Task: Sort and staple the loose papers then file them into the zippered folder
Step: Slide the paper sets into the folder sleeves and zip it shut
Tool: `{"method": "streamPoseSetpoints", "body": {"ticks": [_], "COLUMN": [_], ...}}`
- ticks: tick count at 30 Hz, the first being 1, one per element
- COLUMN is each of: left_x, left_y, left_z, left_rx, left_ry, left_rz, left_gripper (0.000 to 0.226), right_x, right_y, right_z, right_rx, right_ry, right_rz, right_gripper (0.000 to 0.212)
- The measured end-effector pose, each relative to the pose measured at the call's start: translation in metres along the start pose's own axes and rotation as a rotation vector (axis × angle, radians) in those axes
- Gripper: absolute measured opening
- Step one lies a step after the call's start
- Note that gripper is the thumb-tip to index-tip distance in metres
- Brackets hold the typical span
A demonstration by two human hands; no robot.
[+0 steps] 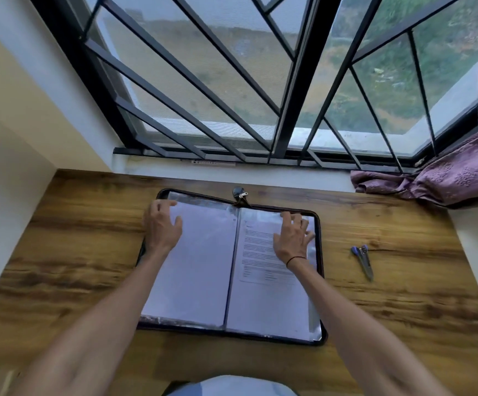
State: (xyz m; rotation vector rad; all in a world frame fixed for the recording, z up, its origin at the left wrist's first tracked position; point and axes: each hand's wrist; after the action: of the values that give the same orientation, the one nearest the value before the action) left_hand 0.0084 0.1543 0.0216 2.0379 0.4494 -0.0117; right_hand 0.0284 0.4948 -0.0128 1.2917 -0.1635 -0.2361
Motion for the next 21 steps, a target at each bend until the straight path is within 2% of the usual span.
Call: {"method": "streamPoseSetpoints", "body": {"ticks": [5,8,11,16,18,21], "left_x": [0.013,0.011,-0.002,-0.016,-0.016,-0.010], "left_y": [0.033,0.052,0.074,0.096,0.092,0.072], "left_z": [0.035,0.026,0.004,-0.056,-0.078,-0.106], "left_rx": [0.147,0.304,0.426,0.619,0.680,0.751], "left_ry": [0.261,0.306,0.195,0.018,-0.040,-0.129], "left_rz": [0.157,0.175,0.171,0.392,0.449,0.481], "left_gripper": [0.046,0.044,0.046,0.070,0.073,0.076], "right_x": [0.033,0.037,0.033,0.023,0.020,0.015], "right_y": [-0.016,-0.017,-0.014,-0.011,-0.005,0.012], "right_z": [0.017,0.031,0.042,0.051,0.053,0.056], "right_rx": [0.042,0.080,0.071,-0.079,-0.230,-0.658], "right_ry": [0.029,0.011,0.010,0.005,-0.059,-0.209], "right_rz": [0.086,0.109,0.150,0.208,0.234,0.306], "right_gripper": [0.038,0.034,0.032,0.024,0.023,0.020]}}
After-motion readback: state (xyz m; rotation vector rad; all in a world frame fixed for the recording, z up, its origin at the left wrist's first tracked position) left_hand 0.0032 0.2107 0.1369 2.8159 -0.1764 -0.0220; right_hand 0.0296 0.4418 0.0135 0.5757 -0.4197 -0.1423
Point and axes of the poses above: each hand's wrist, its own x-axis away from the middle knuckle, its own y-axis out of the back of the hand, z = x × y, and after that the axes turned 10 degrees about -z, right-handed
